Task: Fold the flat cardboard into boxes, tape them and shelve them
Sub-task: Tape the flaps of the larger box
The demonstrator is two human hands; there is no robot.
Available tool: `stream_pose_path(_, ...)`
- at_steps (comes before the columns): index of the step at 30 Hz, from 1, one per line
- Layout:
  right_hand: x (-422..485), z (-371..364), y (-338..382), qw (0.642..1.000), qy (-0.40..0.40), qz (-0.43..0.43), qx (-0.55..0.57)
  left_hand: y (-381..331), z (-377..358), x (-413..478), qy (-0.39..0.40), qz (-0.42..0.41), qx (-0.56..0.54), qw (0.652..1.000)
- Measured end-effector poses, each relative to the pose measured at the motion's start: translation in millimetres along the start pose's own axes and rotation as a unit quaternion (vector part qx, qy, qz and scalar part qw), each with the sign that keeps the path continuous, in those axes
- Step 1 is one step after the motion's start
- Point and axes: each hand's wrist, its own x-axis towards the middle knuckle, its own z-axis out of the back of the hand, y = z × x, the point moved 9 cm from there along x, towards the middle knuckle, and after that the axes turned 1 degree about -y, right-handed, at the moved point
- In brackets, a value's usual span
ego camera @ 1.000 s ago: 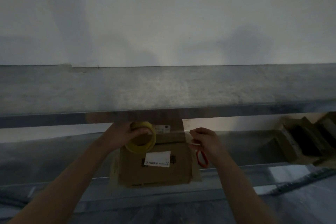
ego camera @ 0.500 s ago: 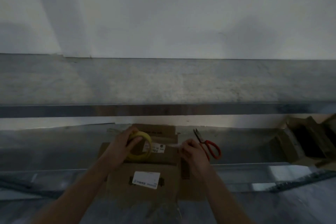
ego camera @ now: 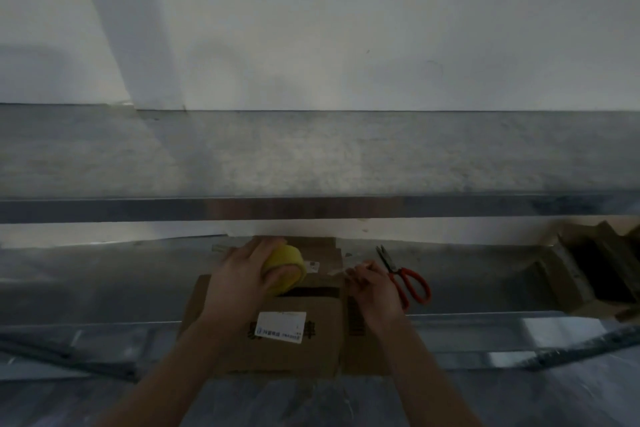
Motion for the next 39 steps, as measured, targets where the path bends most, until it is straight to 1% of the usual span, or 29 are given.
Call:
stream_pose_path(2,1,-6,2,1.000,0.021,0.003,-0.009,3,4,-1,0.011,0.036,-0.045,0.998)
stream_pose_path(4,1,-7,4,0.999,0.036,0.006,-0.012,18,-6,-3,0.067,0.084,-0.099,0.989)
stream_pose_path(7,1,-3,3,0.999,0.049,0.000,-0.018,40,-37,-15,0.175,0.123,-0.121,0.969)
stream_pose_path(9,-1,-1,0,0.997,0.060,-0.003,-0.042,53,-56,-26,0.216,0.140,-0.142,0.956)
stream_pose_path(11,-3,2,-5,0.994,0.060,-0.002,-0.087,64,-65,-31,0.216,0.151,-0.171,0.949)
stream_pose_path(14,-6,7,-10,0.990,0.051,0.003,-0.133,70,-67,-24,0.195,0.156,-0.197,0.948)
stream_pose_path(16,-10,13,-9,0.984,0.036,0.010,-0.174,71,-70,-18,0.203,0.155,-0.199,0.946)
stream_pose_path(19,-17,26,-6,0.972,0.003,0.025,-0.233,67,-73,-14,0.228,0.123,-0.200,0.945)
stream_pose_path(22,-20,41,-9,0.959,-0.042,0.027,-0.280,61,-75,-13,0.252,0.094,-0.230,0.935)
stream_pose_path(27,-16,47,-18,0.950,-0.081,-0.007,-0.300,58,-75,-11,0.259,0.071,-0.244,0.932)
stream_pose_path(29,-16,47,-22,0.948,-0.082,-0.023,-0.308,59,-75,-13,0.257,0.066,-0.236,0.935)
stream_pose_path(35,-24,48,-45,0.955,-0.077,-0.083,-0.273,63,-74,-19,0.256,0.071,-0.233,0.935)
stream_pose_path(39,-23,50,-49,0.945,-0.101,-0.076,-0.303,64,-77,-21,0.259,0.080,-0.239,0.933)
